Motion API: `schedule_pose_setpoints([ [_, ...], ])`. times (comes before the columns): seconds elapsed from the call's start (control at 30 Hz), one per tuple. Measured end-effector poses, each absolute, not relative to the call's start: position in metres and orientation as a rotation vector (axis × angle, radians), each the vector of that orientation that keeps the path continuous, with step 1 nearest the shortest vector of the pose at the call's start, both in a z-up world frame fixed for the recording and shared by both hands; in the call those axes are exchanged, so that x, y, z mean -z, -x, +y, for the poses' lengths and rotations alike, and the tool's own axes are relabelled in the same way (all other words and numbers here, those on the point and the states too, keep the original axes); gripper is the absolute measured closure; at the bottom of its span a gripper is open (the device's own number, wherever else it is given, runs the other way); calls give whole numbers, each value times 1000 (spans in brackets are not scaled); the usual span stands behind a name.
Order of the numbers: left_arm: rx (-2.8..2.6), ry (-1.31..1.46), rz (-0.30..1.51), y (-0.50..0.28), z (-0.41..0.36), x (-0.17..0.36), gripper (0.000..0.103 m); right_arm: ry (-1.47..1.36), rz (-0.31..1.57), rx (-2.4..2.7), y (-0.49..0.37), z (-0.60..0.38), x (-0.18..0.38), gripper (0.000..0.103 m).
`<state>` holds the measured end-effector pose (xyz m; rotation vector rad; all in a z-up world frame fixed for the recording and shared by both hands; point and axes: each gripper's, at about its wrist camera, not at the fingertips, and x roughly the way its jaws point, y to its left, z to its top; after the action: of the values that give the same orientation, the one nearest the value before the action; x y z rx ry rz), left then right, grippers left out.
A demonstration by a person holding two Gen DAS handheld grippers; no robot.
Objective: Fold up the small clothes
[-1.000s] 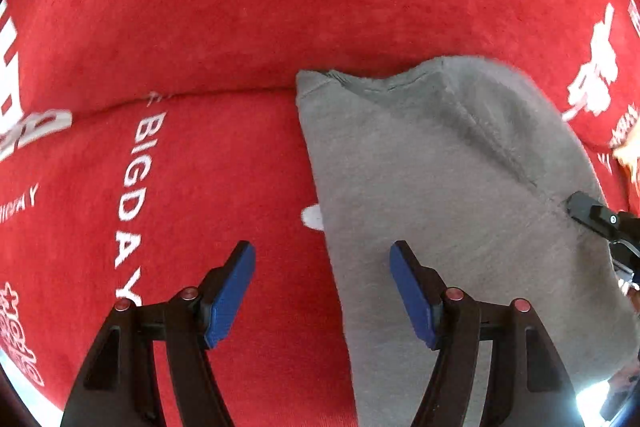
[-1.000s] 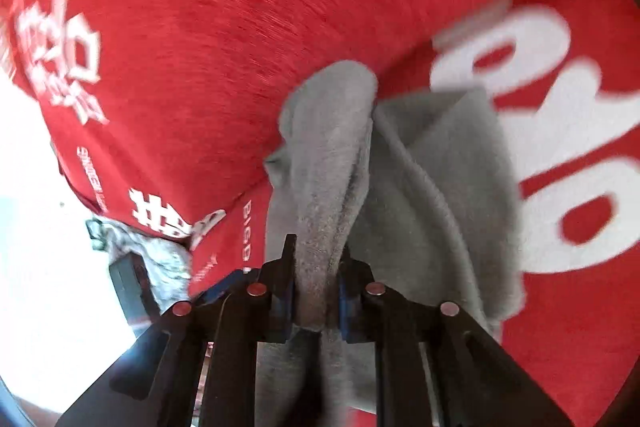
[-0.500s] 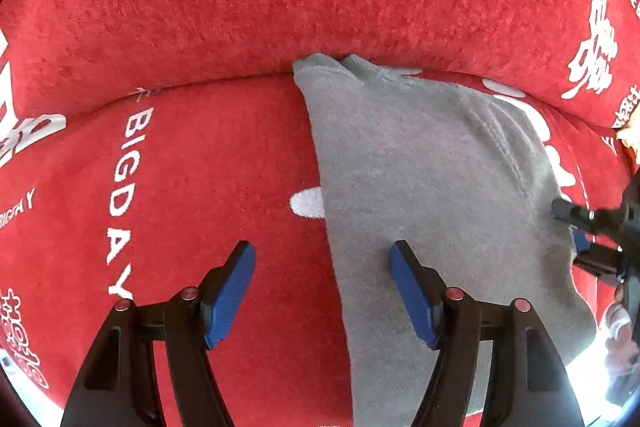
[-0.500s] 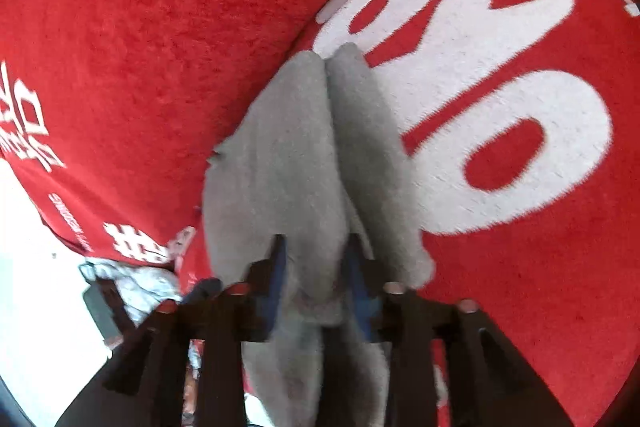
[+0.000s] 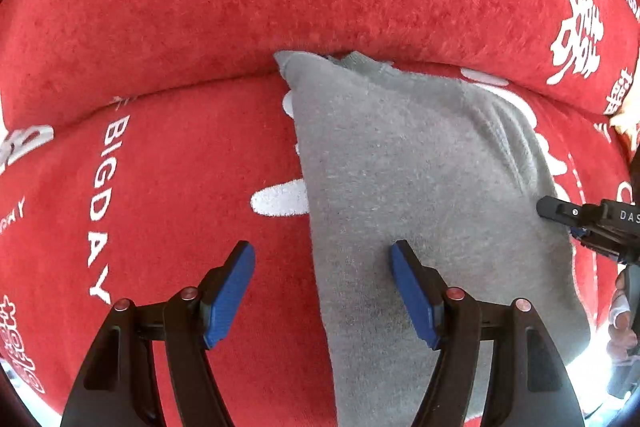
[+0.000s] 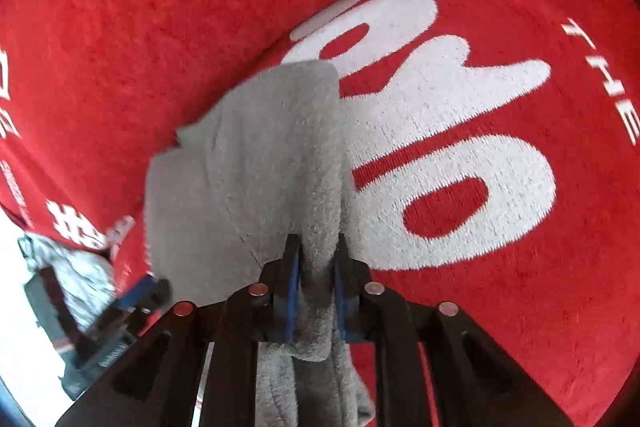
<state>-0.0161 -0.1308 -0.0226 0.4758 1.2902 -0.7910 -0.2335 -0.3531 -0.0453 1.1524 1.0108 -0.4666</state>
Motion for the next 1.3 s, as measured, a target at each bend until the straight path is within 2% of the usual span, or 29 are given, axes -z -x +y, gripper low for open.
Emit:
schedule_pose_setpoints([
  [0.03,792,-478,1295,14,-128,22,31,-1140,1018,476,236,-353,40,71],
  [0.1,790,-491,1295,10,-123,17,31,-1126,1023,494,245,-351,29,64],
  [0.27,834,-517,1312,12,-110,4,31,-1167,973,460,273,-331,-5,64],
  [0.3,847,-523,1317,16,-109,3,31,-1152,961,431,273,-322,-14,66],
  [0.33,863,-535,1323,22,-107,4,31,-1131,955,407,275,-315,-22,74],
  [0.37,873,-552,1330,30,-106,6,31,-1110,954,378,271,-306,-28,77],
  [0.5,849,-628,1369,57,-97,34,31,-1016,1070,327,256,-272,-24,79],
  [0.53,844,-633,1380,60,-92,42,30,-974,1127,350,253,-266,-13,79],
  [0.57,832,-632,1396,63,-86,51,20,-955,1169,369,253,-264,-1,79],
  [0.6,816,-621,1400,63,-81,55,16,-953,1225,399,257,-263,16,84],
  [0.63,813,-600,1401,62,-76,56,15,-972,1247,411,262,-263,28,99],
  [0.67,816,-584,1415,61,-72,57,15,-1004,1219,413,269,-266,34,103],
  [0.77,811,-578,1452,57,-66,54,15,-1109,1145,417,285,-274,34,103],
  [0.9,787,-630,1440,56,-68,42,15,-1116,1163,444,292,-276,26,103],
  [0.93,774,-637,1436,56,-69,39,15,-1107,1169,451,292,-276,23,100],
  [1.17,704,-605,1448,48,-74,20,15,-1085,1141,487,294,-292,0,98],
  [1.27,687,-603,1446,50,-81,16,15,-1086,1134,473,285,-302,-3,85],
  [1.3,682,-605,1443,50,-79,15,15,-1084,1134,471,283,-303,-4,77],
])
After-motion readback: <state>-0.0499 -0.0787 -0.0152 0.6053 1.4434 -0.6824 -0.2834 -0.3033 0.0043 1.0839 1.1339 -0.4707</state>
